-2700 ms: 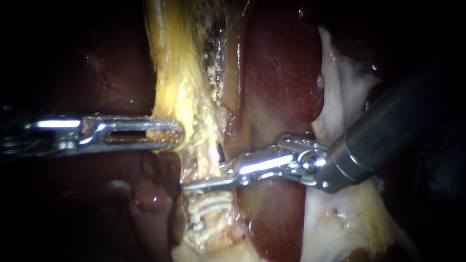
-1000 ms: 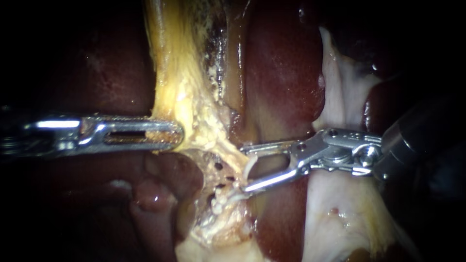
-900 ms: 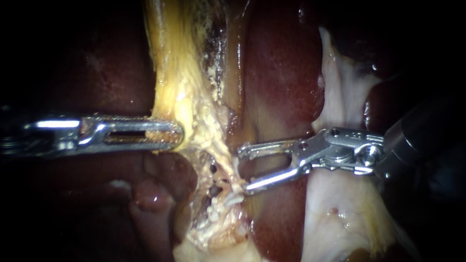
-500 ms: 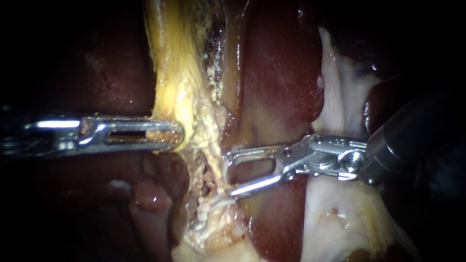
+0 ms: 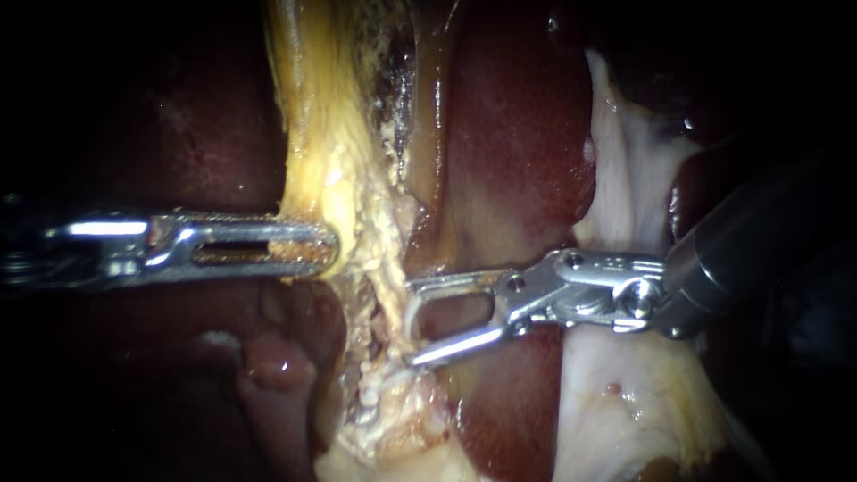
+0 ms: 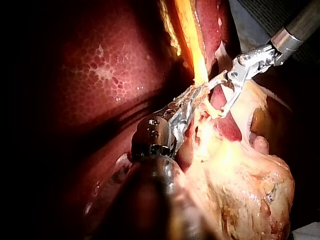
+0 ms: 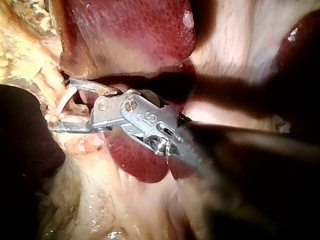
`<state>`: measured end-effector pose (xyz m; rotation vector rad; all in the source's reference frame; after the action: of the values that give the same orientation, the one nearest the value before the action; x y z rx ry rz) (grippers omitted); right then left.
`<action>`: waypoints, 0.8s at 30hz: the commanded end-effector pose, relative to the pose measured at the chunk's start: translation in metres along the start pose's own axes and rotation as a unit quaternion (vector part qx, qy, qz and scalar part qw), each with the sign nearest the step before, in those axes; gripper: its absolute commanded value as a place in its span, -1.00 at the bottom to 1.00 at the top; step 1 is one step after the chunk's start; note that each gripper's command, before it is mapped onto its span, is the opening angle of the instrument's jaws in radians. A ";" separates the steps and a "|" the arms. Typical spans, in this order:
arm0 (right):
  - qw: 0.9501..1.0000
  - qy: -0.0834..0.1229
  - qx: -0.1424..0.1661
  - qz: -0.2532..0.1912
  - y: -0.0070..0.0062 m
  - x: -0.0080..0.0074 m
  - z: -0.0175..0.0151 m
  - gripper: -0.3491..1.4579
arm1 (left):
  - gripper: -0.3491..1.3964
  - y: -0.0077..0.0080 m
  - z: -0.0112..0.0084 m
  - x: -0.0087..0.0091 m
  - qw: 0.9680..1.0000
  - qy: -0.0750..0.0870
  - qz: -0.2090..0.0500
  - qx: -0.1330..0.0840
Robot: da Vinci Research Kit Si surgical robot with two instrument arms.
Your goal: Going back third clip left tube
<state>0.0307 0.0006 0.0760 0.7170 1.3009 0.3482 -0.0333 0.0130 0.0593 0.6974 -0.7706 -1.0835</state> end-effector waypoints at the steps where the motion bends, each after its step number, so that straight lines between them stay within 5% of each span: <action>1: 1.000 -0.001 0.002 -0.012 0.0000 0.0000 -0.0002 0.05 | -1.00 0.0000 -0.0001 0.0000 1.000 0.000 0.000 0.000; 14: 0.997 -0.004 0.015 -0.082 -0.0003 0.0009 -0.0033 0.05 | -1.00 -0.0001 -0.0002 0.0000 1.000 0.000 0.000 0.000; 24: 0.996 0.000 0.009 -0.085 -0.0001 0.0013 -0.0046 0.05 | -1.00 0.0000 -0.0003 0.0001 1.000 0.000 0.000 0.000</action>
<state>0.0265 0.0027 0.0744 0.6151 1.3571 0.2017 -0.0331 0.0130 0.0591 0.6981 -0.7707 -1.0828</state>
